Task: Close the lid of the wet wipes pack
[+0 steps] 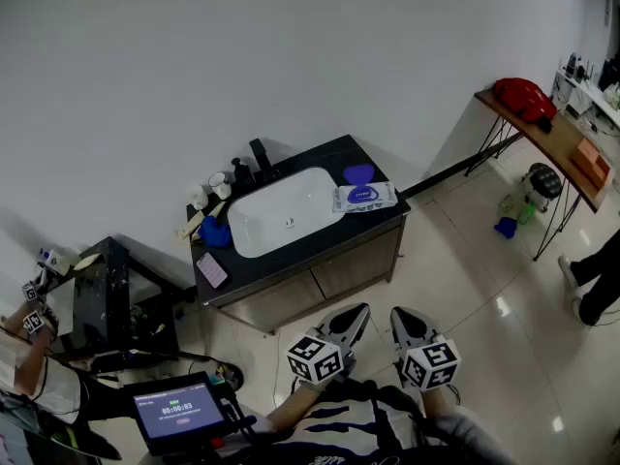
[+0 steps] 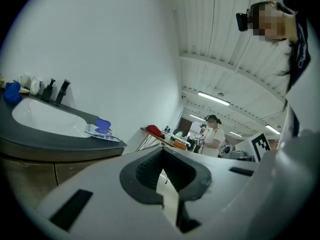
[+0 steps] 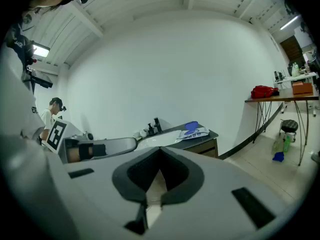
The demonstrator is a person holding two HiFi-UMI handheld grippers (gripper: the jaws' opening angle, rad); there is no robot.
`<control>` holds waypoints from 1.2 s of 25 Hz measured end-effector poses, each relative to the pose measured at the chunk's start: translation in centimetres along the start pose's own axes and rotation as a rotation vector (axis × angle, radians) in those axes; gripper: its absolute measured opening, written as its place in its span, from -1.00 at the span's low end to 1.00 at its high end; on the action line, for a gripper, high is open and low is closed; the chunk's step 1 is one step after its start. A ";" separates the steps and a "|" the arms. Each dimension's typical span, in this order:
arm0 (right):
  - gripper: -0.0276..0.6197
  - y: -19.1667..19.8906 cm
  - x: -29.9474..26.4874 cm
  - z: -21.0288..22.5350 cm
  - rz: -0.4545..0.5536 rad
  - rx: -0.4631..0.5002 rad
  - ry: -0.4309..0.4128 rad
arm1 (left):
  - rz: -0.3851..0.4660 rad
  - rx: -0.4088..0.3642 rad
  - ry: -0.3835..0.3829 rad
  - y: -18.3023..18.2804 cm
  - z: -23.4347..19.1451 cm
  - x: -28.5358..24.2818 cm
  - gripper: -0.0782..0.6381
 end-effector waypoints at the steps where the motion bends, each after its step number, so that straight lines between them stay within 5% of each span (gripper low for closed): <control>1: -0.92 -0.3 -0.1 0.3 0.001 -0.002 -0.002 | 0.001 -0.001 0.001 -0.2 0.0 -0.3 -0.78; 15: -0.92 -0.3 -2.4 3.2 -0.013 -0.061 -0.040 | -0.024 -0.005 -0.046 -0.9 -1.6 -2.6 -0.78; 30: -0.92 -4.7 -13.4 10.4 -0.041 -0.112 0.068 | -0.051 0.028 -0.030 -6.2 -15.2 -13.2 -0.78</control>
Point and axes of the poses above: the fingertips, and each gripper's own axes: x backward along the fingers, z to its right, y out of its underside, the point moved 5 cm from there along x, backward along the fingers, and after that the axes turned 3 degrees about -x, right-handed, at the moved point
